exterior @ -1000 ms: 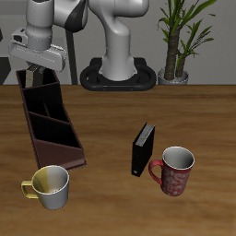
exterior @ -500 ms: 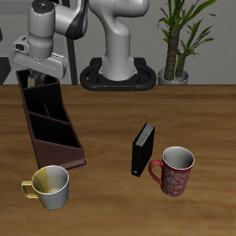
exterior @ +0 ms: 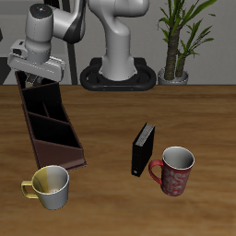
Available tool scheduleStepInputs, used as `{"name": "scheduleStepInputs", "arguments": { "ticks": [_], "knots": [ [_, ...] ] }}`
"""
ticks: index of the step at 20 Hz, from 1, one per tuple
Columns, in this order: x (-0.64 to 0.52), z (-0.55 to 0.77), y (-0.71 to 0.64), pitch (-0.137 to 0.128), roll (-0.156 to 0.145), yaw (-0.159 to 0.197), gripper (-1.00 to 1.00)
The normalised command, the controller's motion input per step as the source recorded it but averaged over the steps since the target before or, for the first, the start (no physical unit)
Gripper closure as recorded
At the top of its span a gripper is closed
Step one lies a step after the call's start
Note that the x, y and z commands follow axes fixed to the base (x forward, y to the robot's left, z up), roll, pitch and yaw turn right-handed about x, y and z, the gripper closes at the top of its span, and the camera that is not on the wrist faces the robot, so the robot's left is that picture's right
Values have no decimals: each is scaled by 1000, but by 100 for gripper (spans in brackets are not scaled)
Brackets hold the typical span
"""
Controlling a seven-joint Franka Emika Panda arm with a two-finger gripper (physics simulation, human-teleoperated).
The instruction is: Place the yellow book into the right desk caddy's right compartment
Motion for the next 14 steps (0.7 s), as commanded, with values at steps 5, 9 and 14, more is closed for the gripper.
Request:
{"name": "scheduleStepInputs", "arguments": {
  "ticks": [5,9,14],
  "knots": [
    [-23,39,-21,9,-9,-6,-100],
    [-38,156,-40,-12,-14,-9,-100],
    [-10,192,37,-30,3,3,-100]
  ]
}}
